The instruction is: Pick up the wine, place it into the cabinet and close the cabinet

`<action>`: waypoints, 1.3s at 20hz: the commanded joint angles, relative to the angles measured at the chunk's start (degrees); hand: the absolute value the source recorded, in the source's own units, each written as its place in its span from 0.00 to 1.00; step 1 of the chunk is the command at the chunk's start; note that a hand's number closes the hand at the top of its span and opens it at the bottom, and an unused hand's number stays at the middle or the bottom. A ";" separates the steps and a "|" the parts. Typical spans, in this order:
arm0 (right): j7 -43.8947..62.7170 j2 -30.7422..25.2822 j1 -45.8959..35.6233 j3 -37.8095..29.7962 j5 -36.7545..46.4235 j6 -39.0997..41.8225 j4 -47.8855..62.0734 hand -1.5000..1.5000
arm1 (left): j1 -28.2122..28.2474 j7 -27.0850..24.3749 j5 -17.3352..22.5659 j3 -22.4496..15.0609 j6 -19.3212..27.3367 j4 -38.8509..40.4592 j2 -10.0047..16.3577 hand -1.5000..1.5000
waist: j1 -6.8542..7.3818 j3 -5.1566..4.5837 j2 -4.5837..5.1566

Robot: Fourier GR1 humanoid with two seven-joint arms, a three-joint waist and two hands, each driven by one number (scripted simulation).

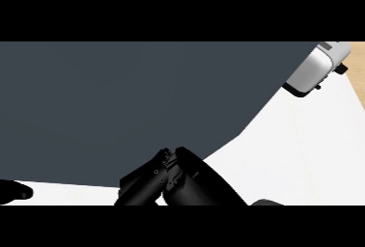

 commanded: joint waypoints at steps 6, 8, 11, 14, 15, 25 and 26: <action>-3.07 5.07 -17.67 -7.66 -9.02 -4.65 20.30 1.00 | 1.45 1.27 0.81 5.08 -3.12 1.96 1.44 0.00 | -1.79 0.13 -0.17; -5.98 5.10 -17.51 -10.41 -11.66 -1.49 24.34 1.00 | 1.78 0.01 -1.14 5.11 -3.45 3.27 0.25 0.00 | -1.86 0.13 -0.11; -8.44 5.14 -20.55 -13.86 -14.31 0.22 31.19 1.00 | 0.94 0.25 -3.18 2.53 -1.79 1.85 -3.07 0.00 | -1.83 0.13 -0.05; -12.20 5.15 -16.04 -15.34 -15.41 2.63 33.64 1.00 | 0.37 1.91 -1.55 4.64 -2.39 1.17 -2.14 0.00 | -2.19 0.15 -0.07; -12.99 5.15 -16.33 -15.17 -15.26 1.74 34.44 1.00 | -2.06 3.39 0.88 8.02 -5.51 5.77 1.52 0.00 | -2.36 0.13 -0.03; -22.11 2.38 -13.55 -19.18 -12.34 10.68 45.70 1.00 | 0.14 3.03 -1.52 7.88 -4.70 2.70 -2.10 0.00 | -2.20 0.15 0.08; -21.08 1.40 -15.27 -20.76 -12.69 10.87 45.19 1.00 | -2.72 4.24 -1.28 8.05 -3.06 3.22 -1.91 0.00 | -2.59 0.16 0.08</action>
